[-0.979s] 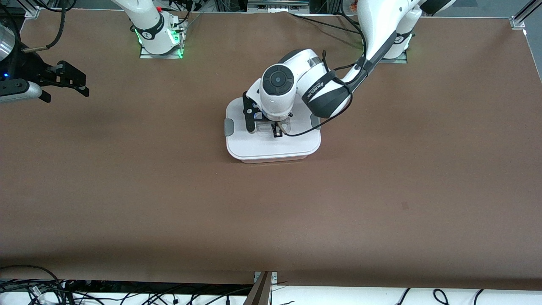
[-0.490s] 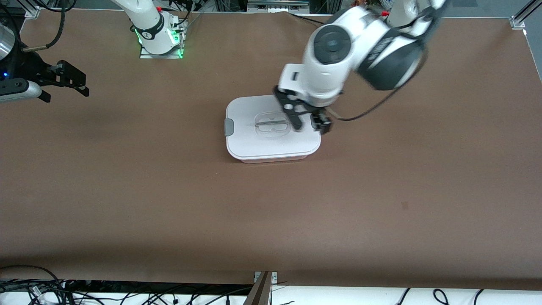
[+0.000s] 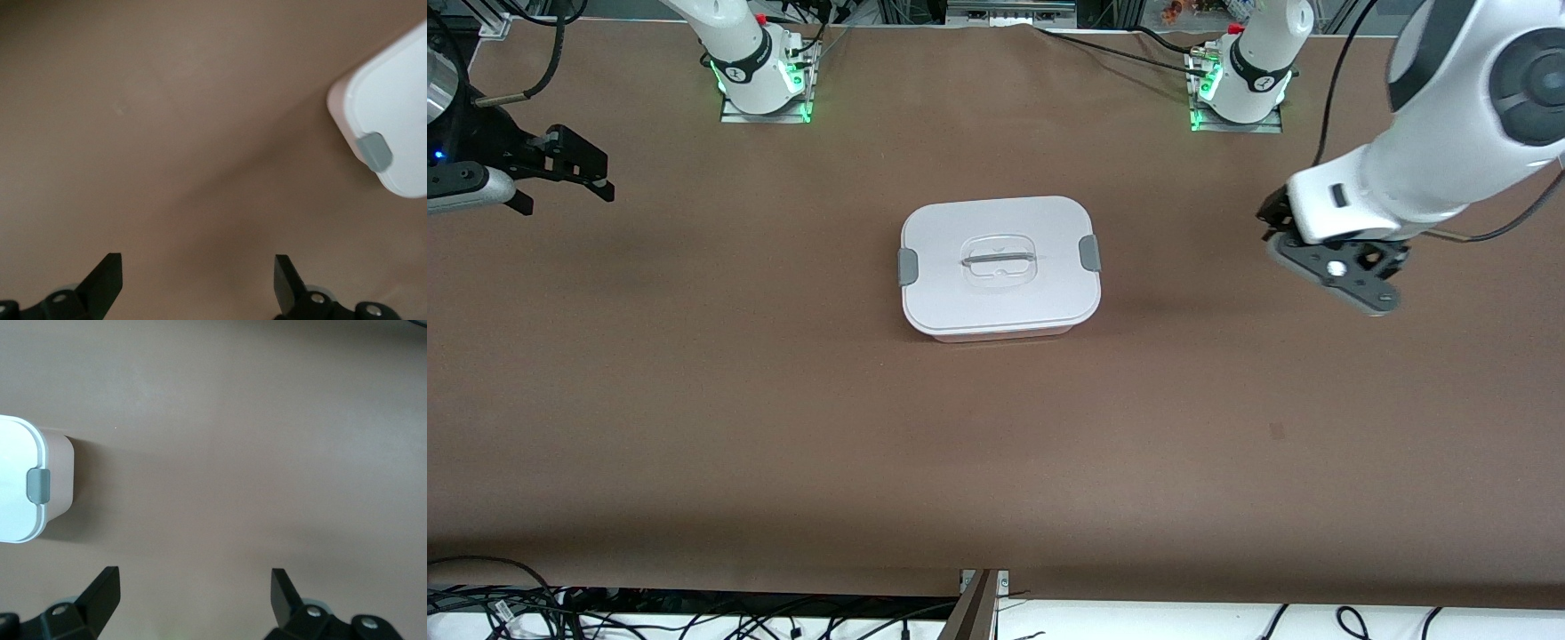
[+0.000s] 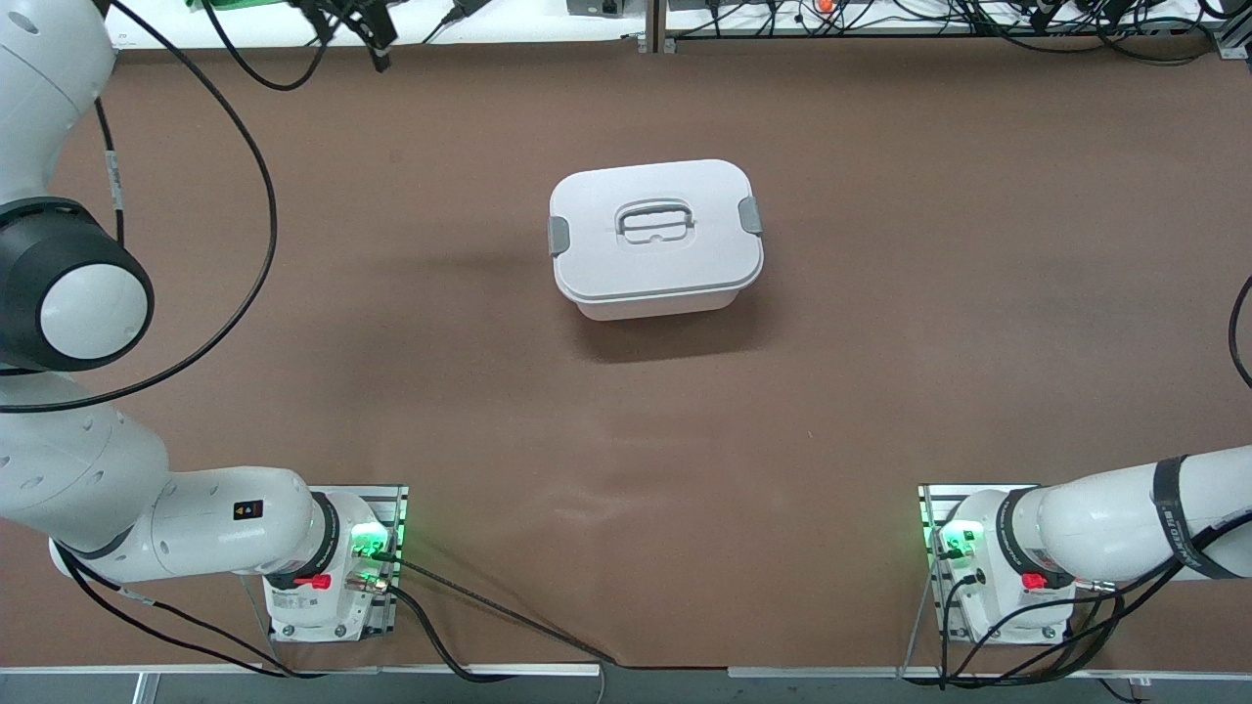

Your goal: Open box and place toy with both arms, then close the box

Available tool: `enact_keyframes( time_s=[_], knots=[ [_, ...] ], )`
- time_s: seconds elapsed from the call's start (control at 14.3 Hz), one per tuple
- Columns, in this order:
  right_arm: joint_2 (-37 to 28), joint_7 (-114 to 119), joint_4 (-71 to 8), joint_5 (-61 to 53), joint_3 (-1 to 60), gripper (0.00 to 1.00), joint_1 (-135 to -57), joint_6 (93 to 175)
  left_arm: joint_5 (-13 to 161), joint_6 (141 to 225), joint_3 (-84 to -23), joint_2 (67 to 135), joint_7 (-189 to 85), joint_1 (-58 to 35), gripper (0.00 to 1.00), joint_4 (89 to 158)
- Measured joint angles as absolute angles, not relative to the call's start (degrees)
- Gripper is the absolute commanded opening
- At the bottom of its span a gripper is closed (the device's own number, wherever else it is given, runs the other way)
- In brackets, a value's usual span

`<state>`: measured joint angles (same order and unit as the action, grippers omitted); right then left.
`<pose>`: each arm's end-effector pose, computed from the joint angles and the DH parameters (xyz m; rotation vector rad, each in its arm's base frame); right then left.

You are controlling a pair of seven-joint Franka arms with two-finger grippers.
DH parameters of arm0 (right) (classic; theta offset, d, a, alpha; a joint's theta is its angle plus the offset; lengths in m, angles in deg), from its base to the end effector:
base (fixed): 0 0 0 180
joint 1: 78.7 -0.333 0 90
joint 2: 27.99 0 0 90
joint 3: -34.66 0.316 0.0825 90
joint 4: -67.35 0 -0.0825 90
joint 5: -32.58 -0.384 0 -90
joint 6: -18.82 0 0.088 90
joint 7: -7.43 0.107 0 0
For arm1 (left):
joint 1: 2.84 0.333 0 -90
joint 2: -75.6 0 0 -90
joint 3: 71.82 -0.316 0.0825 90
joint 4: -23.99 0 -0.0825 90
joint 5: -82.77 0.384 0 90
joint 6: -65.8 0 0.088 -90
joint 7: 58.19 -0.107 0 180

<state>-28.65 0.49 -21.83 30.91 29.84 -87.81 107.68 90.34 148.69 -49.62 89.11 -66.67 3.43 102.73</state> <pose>0.5475 0.0440 0.6359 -3.0966 -0.3055 -0.0103 0.5945 -0.1249 0.5774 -3.0147 0.6364 0.2214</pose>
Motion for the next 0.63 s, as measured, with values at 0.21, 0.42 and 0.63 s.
enact_keyframes(
  time_s=[0.21,0.42,0.63],
  knots=[
    [-28.7,0.0,-21.8,31.0,29.8,1.00,-87.8,107.7,88.2,152.8,-62.9,85.8,-59.1,-2.5,1.00,106.3],
    [-28.7,0.0,-21.8,31.0,29.8,1.00,-87.8,107.7,86.5,159.8,-67.6,79.2,-58.2,-3.7,1.00,115.1],
    [-28.7,0.0,-21.8,31.0,29.8,1.00,-87.8,107.7,82.3,161.2,-69.4,73.0,-55.6,-4.3,1.00,122.3]
  ],
)
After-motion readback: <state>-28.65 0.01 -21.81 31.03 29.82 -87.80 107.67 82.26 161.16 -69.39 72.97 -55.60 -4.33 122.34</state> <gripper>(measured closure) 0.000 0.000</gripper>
